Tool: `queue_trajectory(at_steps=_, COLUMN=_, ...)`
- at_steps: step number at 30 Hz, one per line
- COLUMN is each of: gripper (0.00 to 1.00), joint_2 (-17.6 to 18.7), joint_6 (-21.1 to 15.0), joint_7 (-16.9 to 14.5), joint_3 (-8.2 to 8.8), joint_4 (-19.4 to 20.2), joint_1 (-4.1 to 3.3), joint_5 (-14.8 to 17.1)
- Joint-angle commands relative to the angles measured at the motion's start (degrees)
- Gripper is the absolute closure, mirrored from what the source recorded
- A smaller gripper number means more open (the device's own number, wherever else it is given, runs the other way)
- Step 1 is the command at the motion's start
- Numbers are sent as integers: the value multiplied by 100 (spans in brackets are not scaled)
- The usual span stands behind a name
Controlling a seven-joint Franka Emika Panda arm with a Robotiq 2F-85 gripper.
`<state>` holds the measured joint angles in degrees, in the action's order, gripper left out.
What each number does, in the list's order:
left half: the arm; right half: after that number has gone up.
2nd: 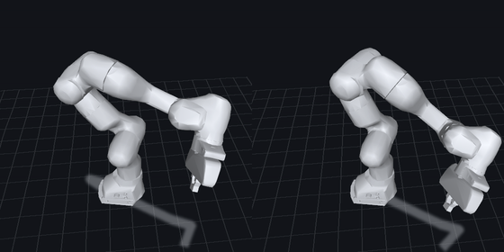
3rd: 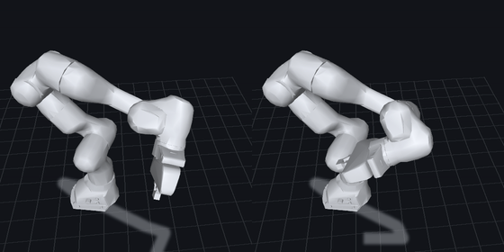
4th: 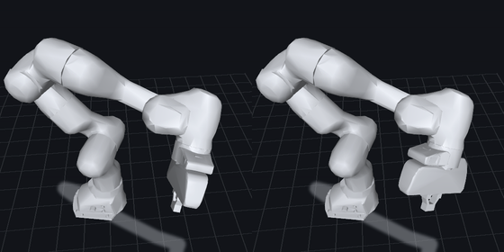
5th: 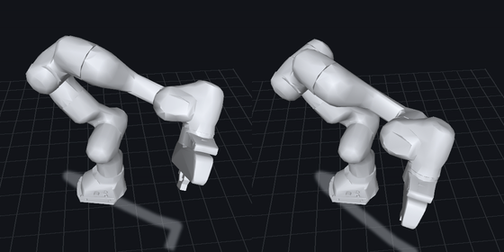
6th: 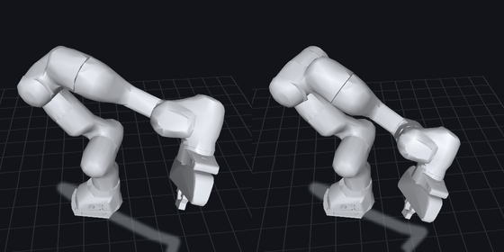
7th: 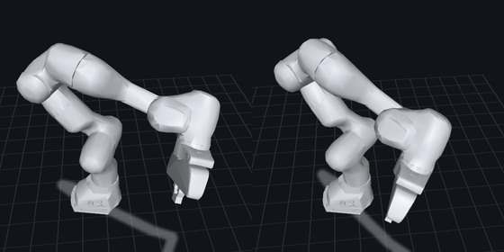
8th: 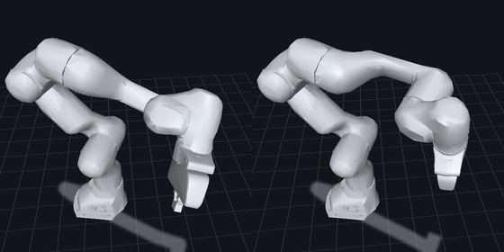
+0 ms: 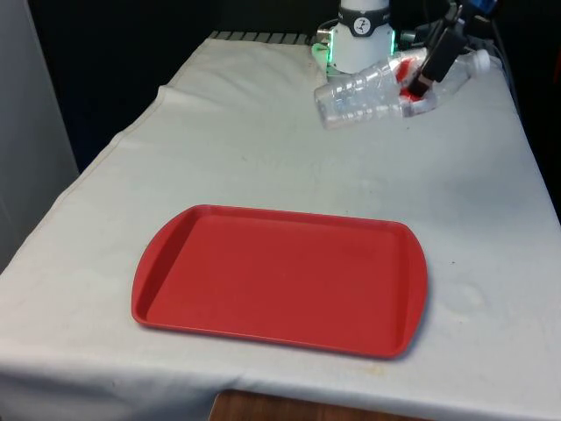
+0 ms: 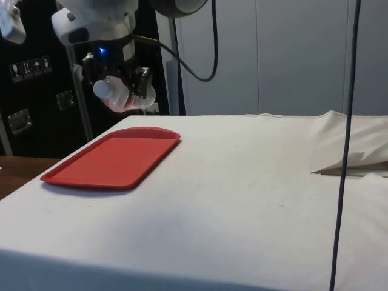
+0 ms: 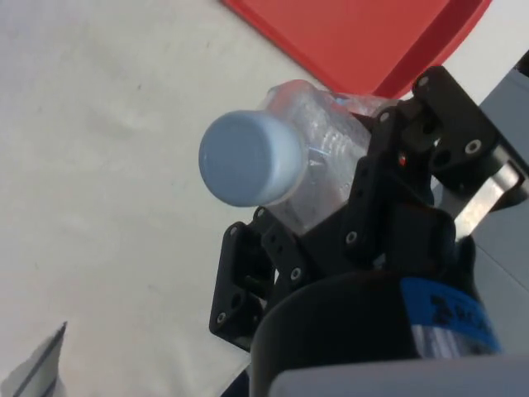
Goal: Place the bottle upright on the tray.
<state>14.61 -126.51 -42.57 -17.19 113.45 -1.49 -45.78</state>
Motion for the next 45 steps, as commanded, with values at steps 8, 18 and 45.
queue_trajectory(at_steps=8, gripper=100, joint_2=195, joint_6=-258, joint_7=6, joint_3=57, joint_4=-229, joint_1=17, joint_5=241)
queue_trajectory(at_steps=18, gripper=100, joint_2=395, joint_6=-470, joint_7=29, joint_3=138, joint_4=-435, joint_1=0, joint_5=447)
queue_trajectory(at_steps=45, gripper=100, joint_2=1054, joint_6=-1444, joint_7=23, joint_3=327, joint_4=-905, joint_1=63, joint_5=1261)
